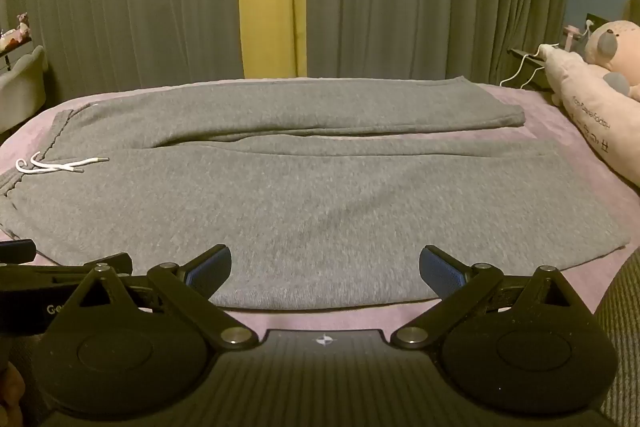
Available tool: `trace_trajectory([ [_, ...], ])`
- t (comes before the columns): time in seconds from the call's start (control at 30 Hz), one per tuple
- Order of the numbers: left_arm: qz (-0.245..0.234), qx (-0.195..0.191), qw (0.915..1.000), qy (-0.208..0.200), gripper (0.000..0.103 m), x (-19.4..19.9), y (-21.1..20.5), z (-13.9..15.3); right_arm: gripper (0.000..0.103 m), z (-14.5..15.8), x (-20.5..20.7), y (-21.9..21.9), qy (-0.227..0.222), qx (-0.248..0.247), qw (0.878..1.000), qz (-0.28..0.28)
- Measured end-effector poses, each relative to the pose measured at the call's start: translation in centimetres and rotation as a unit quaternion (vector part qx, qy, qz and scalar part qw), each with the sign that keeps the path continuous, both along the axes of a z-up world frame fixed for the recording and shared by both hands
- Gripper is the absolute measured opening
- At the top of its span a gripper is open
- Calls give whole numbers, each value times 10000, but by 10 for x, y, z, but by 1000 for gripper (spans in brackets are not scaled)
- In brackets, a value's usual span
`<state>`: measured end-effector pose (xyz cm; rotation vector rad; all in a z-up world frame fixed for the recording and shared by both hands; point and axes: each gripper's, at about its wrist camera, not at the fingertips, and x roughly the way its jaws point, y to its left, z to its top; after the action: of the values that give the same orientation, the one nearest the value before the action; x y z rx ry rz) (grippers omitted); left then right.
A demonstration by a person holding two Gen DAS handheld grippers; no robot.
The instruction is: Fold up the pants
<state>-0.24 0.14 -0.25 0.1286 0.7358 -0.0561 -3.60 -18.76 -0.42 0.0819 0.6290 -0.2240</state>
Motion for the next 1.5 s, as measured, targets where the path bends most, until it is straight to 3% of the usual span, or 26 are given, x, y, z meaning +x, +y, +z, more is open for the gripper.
trace_trajectory([
  [1.5,49,-128,9998,166,103,-1,1,-5,100,-1,3,3,45,-7,10000,18],
])
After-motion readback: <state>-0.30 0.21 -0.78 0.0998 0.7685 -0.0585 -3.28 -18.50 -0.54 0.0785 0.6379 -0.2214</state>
